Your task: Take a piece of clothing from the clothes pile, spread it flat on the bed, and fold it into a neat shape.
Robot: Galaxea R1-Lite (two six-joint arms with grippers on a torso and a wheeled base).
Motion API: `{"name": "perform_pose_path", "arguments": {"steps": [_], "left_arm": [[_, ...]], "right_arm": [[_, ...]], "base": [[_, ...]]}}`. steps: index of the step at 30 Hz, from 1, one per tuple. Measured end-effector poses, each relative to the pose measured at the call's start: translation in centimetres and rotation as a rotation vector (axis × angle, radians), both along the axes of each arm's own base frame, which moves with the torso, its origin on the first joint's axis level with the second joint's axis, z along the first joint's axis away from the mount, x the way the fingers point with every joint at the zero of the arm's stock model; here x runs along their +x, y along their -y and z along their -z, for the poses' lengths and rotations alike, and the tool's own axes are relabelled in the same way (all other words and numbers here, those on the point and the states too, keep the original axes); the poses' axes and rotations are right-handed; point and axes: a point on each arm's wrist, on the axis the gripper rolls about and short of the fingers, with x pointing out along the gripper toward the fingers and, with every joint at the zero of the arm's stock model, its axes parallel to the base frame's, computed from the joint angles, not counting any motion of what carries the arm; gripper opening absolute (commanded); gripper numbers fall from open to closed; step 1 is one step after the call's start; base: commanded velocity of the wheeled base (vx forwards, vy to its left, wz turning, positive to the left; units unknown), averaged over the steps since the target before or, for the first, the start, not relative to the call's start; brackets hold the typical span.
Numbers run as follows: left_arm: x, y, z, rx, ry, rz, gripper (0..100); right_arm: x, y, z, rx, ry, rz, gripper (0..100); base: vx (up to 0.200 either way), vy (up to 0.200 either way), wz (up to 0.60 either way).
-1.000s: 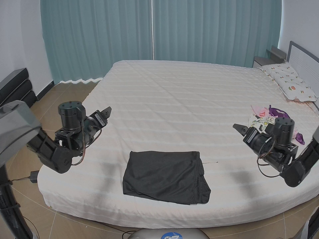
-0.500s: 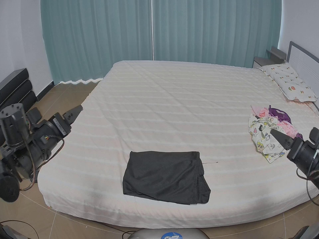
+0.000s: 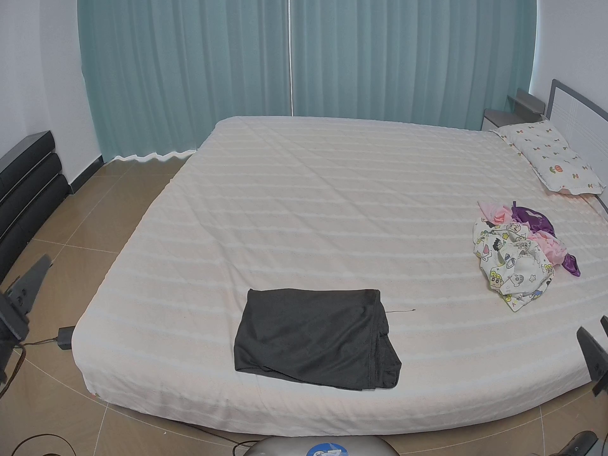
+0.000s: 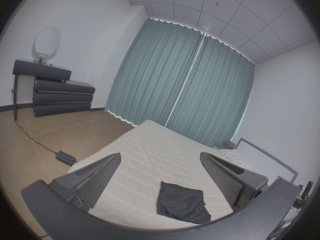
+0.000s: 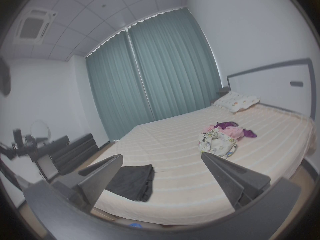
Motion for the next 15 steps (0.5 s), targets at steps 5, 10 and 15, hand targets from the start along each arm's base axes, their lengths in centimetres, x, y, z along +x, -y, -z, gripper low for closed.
{"name": "perform_pose_path", "arguments": {"steps": [5,10,15], "left_arm": [[-3.5,-0.9,1.0,0.078,0.040,-0.105,100],[-6.1,-1.1,2.1,0.157,0.082,-0.156,100],[-7.5,-1.0,4.6,0.218,0.107,-0.126,100]], "right_arm": [[-1.5,0.2,2.0,-0.045,0.043,0.025,100],[-2.0,0.3,2.5,-0.066,0.072,0.037,100],[-2.3,0.3,3.1,-0.116,0.052,0.060,100]], "base": [[0.000,0.000,0.00],[0.000,0.000,0.00],[0.000,0.000,0.00]]}}
